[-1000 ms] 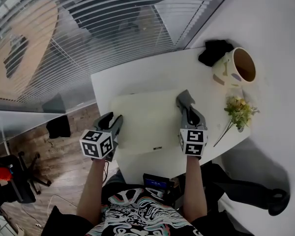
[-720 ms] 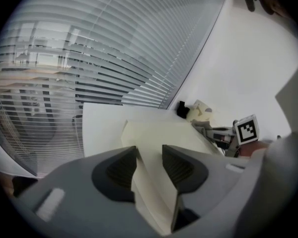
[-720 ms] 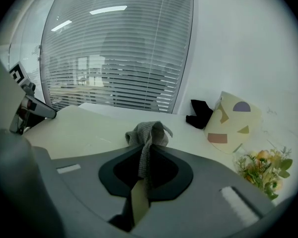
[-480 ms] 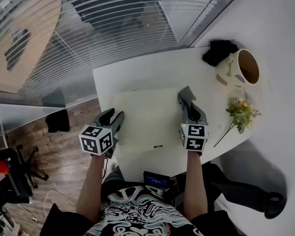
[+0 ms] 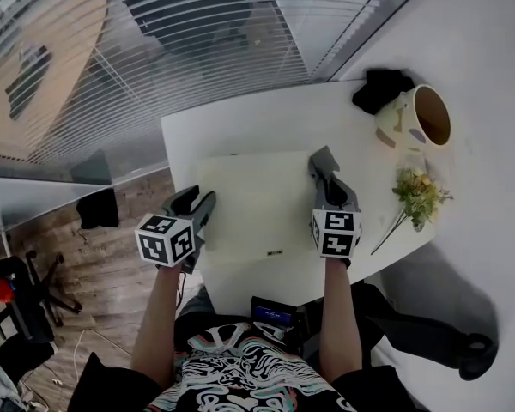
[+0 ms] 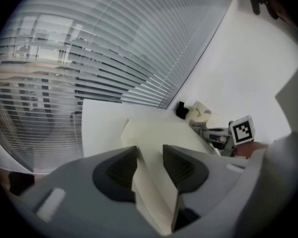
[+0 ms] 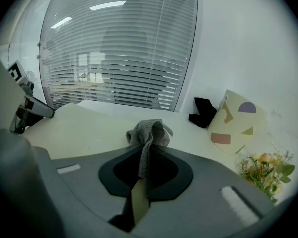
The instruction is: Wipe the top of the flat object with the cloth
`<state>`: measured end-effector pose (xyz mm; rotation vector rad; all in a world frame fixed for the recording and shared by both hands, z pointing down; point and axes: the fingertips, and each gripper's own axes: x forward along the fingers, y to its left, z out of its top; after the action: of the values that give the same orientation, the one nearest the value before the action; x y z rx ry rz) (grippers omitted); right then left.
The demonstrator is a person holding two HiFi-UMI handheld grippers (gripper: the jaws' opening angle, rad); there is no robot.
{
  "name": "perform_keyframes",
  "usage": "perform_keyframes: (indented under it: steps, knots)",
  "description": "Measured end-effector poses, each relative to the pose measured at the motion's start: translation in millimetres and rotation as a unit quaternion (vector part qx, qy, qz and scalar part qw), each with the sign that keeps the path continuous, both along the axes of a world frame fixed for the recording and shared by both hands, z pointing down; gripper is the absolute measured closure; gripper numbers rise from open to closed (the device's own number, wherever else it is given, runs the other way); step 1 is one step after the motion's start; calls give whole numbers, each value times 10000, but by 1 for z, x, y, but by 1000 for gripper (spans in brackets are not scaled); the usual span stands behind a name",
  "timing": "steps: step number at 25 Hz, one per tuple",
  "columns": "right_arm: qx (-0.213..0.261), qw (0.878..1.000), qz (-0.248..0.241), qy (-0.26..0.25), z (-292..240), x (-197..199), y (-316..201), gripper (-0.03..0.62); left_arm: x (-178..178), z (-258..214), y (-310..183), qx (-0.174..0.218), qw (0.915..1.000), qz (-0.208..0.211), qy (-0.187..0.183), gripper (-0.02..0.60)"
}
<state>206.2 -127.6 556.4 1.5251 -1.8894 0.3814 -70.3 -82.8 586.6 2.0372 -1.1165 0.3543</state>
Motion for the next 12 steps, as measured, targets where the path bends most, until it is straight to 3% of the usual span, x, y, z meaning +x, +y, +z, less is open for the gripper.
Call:
perform_keyframes:
  steps: [12]
  knots:
    - [-89, 9999, -89, -9, 4, -8, -9, 579, -3, 1, 0, 32, 9998, -186, 58, 379]
